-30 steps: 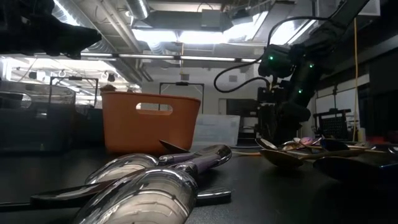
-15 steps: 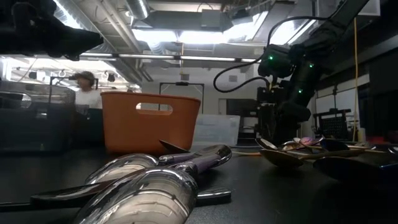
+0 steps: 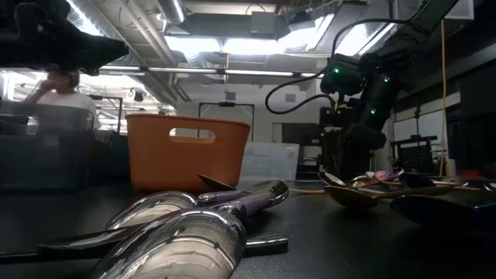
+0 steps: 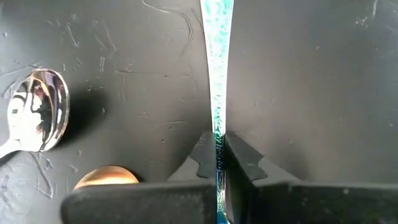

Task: Sort silverware by color (type)
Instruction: Put the blue spoon into the transparent bin

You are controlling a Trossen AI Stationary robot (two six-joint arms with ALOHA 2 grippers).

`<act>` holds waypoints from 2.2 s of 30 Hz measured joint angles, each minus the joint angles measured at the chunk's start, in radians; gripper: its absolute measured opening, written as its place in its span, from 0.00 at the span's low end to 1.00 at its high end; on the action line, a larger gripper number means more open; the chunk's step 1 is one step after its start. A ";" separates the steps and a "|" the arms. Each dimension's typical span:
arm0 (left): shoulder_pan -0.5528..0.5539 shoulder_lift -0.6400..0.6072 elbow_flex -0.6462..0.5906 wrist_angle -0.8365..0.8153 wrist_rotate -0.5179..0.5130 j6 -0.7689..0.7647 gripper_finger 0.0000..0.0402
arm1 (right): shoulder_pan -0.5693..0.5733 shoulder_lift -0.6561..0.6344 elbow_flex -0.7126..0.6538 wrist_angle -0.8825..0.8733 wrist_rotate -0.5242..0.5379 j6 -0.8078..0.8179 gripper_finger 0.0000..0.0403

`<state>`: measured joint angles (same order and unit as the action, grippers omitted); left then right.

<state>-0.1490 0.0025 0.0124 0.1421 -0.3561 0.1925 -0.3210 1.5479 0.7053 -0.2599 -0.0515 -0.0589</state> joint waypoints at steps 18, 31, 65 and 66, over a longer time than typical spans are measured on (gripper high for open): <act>0.000 0.000 0.000 0.000 0.001 0.000 0.24 | -0.001 -0.006 0.388 -0.111 -0.054 -0.320 0.00; 0.000 0.000 0.000 0.000 0.000 0.000 0.24 | -0.114 0.010 0.414 0.385 -0.199 -0.499 0.00; 0.000 0.000 0.000 0.000 -0.002 -0.001 0.24 | -0.198 0.370 0.414 0.590 -0.164 -0.497 0.00; 0.000 0.000 0.000 0.000 -0.002 -0.001 0.24 | -0.196 0.370 0.414 0.573 -0.156 -0.497 0.00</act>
<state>-0.1490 0.0025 0.0124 0.1417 -0.3576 0.1913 -0.5175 1.9175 1.1191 0.3128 -0.2080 -0.5557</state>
